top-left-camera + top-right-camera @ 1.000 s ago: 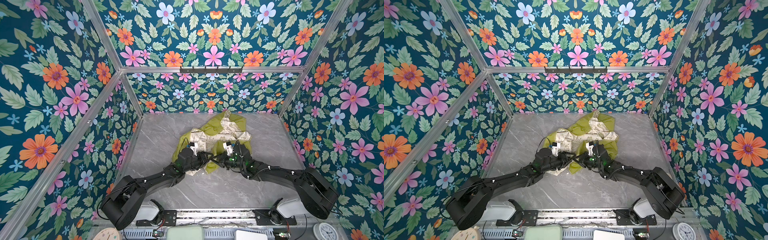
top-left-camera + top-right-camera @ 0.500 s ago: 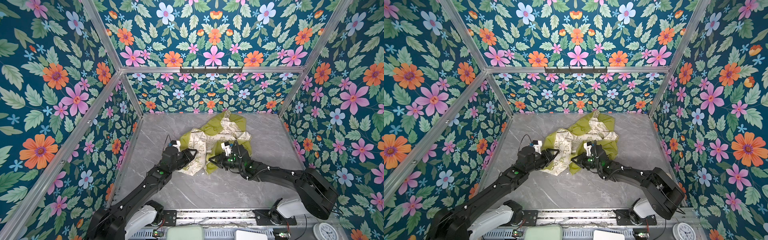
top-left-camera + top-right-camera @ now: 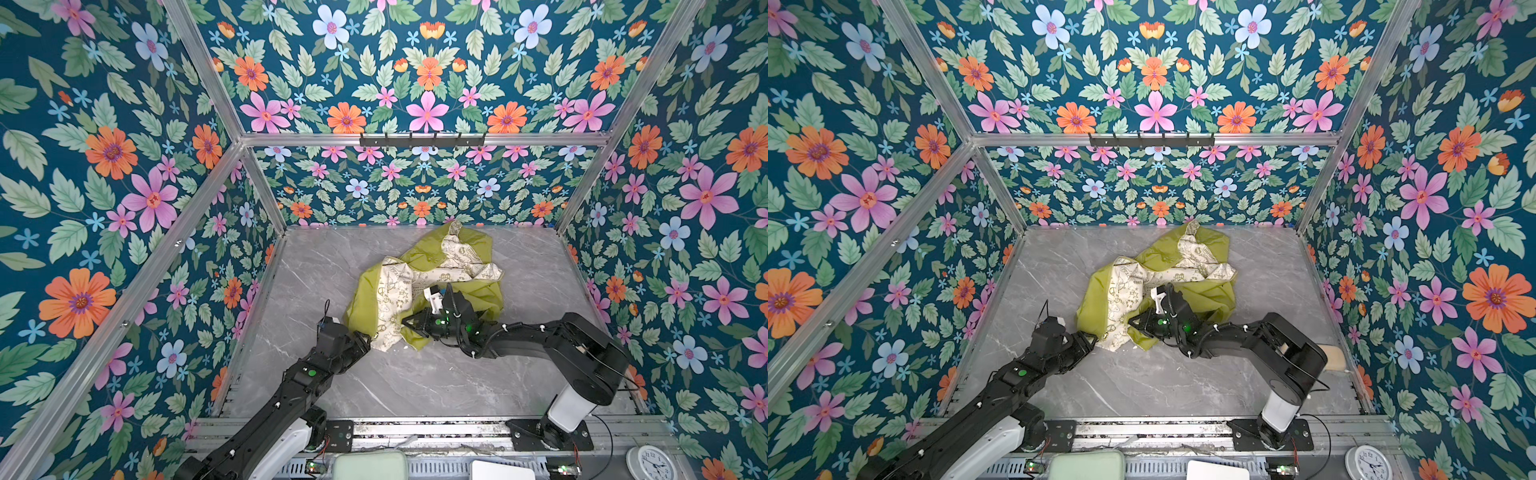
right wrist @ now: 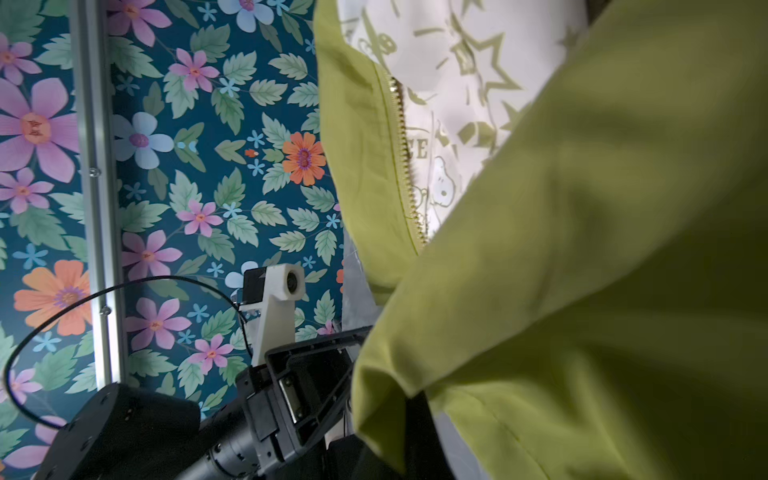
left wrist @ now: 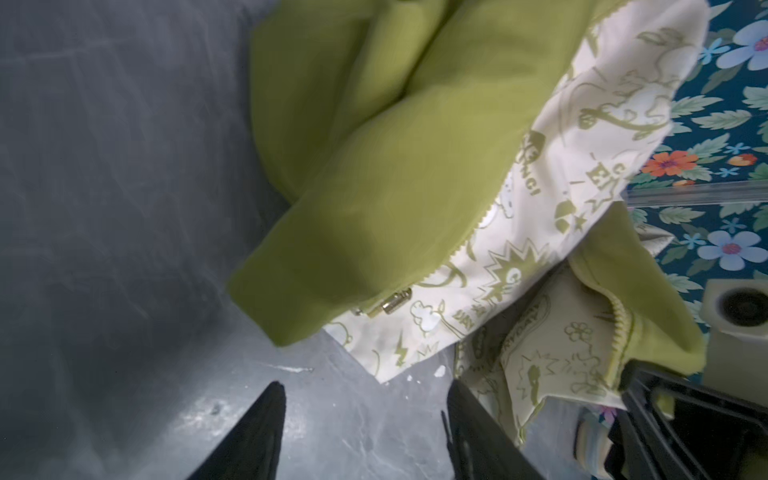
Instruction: Zip up the jacket
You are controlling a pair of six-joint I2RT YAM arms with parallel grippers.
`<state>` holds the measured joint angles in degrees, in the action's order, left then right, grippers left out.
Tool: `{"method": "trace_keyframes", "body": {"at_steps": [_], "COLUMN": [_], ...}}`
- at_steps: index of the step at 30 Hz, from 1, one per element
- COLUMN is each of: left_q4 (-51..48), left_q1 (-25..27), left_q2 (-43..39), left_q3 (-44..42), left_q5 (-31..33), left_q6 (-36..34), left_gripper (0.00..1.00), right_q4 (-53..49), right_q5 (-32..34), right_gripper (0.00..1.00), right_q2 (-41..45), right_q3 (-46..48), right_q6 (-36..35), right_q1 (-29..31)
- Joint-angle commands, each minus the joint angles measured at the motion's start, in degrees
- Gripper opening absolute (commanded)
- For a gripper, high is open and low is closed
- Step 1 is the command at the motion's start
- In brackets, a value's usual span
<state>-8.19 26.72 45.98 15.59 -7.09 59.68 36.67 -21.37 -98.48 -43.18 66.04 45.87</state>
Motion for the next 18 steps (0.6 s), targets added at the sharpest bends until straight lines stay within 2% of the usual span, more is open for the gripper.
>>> {"method": "trace_keyframes", "body": {"at_steps": [1, 8, 15, 18], "left_q4": [9.6, 16.6, 26.5, 31.9], "left_q1": [0.0, -0.3, -0.6, -0.7], "left_q2": [3.6, 9.7, 16.1, 18.0], "left_q3": [0.3, -0.8, -1.9, -2.3], "left_q5": [1.3, 5.7, 2.4, 0.6], "left_q6": [-0.7, -3.7, -2.3, -1.1], "left_gripper": [0.63, 0.66, 0.69, 0.64], "right_q4": [3.2, 5.3, 5.7, 5.9], "right_q5": [1.6, 1.4, 1.6, 1.4], "right_gripper": [0.00, 0.00, 0.00, 0.00], "right_q2": [-1.8, -3.8, -4.2, -4.4], "right_q3": [-0.7, -0.4, -0.3, 0.0], "right_q6": [0.7, 1.8, 1.9, 1.8], "right_q1": [0.2, 0.1, 0.1, 0.1]}}
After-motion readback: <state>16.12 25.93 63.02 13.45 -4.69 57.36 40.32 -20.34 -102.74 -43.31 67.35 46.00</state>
